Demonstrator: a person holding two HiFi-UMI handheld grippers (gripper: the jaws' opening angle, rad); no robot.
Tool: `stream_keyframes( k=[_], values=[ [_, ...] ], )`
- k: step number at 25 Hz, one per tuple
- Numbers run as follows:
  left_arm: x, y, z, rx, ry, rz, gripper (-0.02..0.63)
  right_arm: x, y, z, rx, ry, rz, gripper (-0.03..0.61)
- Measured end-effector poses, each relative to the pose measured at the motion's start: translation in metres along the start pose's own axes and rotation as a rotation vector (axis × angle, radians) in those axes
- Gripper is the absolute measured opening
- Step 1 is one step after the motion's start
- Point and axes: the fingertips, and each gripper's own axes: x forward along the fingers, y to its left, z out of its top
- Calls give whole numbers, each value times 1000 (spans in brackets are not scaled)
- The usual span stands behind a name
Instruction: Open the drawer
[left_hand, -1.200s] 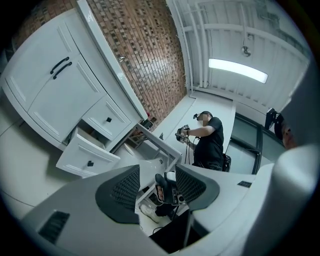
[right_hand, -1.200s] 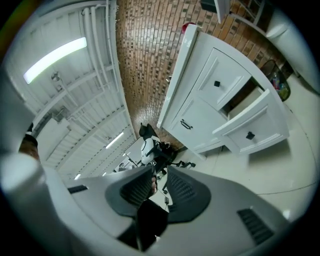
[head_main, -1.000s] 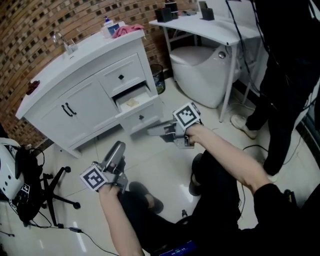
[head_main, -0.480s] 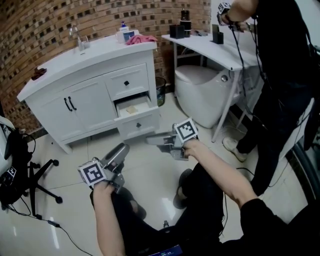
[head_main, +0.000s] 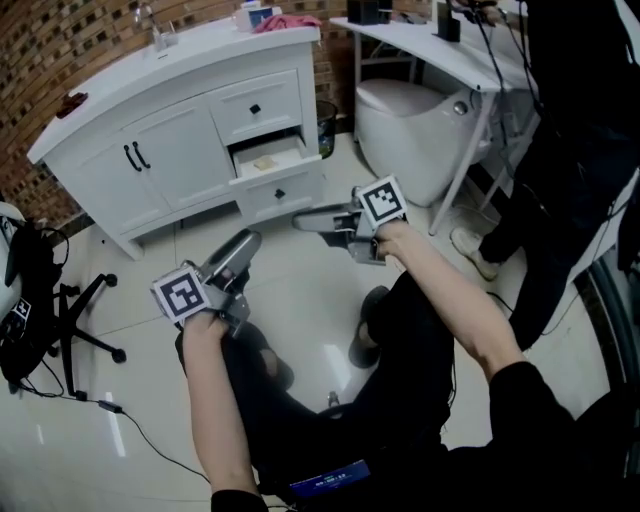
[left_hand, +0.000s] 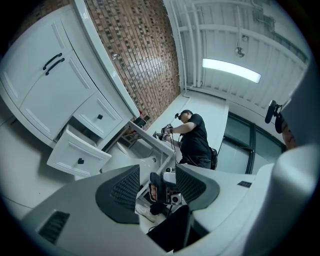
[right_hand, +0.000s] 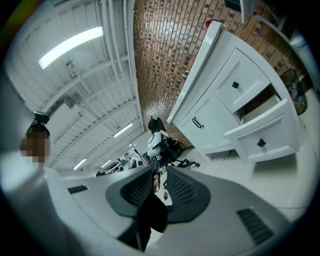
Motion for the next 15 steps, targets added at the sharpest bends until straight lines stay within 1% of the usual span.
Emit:
stream_keyframes(
  k=[3, 6, 9, 12, 13, 15],
  values=[
    [-6, 5, -7, -14, 14, 28, 219, 1, -4, -3, -7, 16, -15, 109],
    [-8, 6, -4, 22, 26, 28, 219, 2, -6, -2, 6, 25, -15, 109],
    [-4, 4, -2, 36, 25, 13, 219, 2, -1, 0, 43, 14, 17, 109],
    [0, 7, 3, 97, 42, 7, 219, -5, -10, 7, 31, 1, -14, 107],
    [-1, 10, 4, 94, 43, 18, 219, -4, -11, 10, 23, -1, -13, 107],
    [-4, 16, 2, 49, 38, 42, 219, 2, -9, 10, 17, 1, 6, 107]
  ],
)
